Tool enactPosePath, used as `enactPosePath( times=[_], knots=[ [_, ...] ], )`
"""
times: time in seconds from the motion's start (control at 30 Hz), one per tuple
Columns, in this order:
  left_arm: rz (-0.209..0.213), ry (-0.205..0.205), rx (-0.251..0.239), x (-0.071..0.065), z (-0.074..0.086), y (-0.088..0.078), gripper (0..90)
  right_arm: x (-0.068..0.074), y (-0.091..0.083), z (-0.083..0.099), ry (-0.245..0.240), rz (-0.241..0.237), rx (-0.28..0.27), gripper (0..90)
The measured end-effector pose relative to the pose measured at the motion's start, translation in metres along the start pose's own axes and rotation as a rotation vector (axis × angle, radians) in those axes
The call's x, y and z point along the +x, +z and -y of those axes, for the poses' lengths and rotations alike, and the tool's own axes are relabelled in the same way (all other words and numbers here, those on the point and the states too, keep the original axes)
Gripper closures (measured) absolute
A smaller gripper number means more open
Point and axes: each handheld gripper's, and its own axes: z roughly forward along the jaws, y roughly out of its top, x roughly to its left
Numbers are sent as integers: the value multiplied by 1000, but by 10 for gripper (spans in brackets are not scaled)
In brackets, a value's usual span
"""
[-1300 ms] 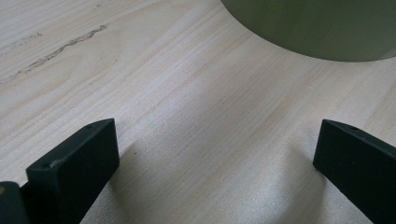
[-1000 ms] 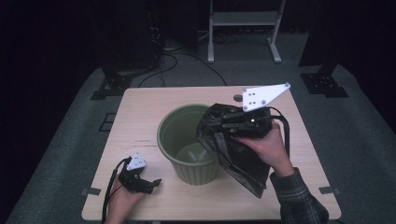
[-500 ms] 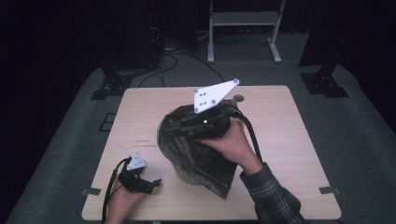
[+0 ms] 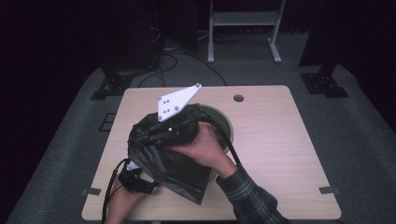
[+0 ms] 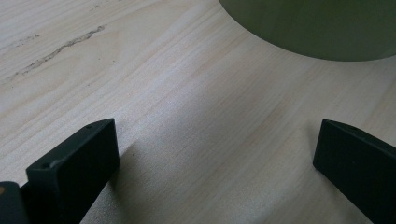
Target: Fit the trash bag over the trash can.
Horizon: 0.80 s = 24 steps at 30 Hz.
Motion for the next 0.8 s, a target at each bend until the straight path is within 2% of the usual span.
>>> enactPosePath(
  times=[0.2,0.53,0.8],
  knots=[
    [2,0,1,0,0,0,0,-7,0,10,28,14,13,865],
    [3,1,1,0,0,0,0,-27,-25,43,120,87,20,855],
    [3,1,0,0,0,0,0,-41,-47,67,184,163,57,849]
  ],
)
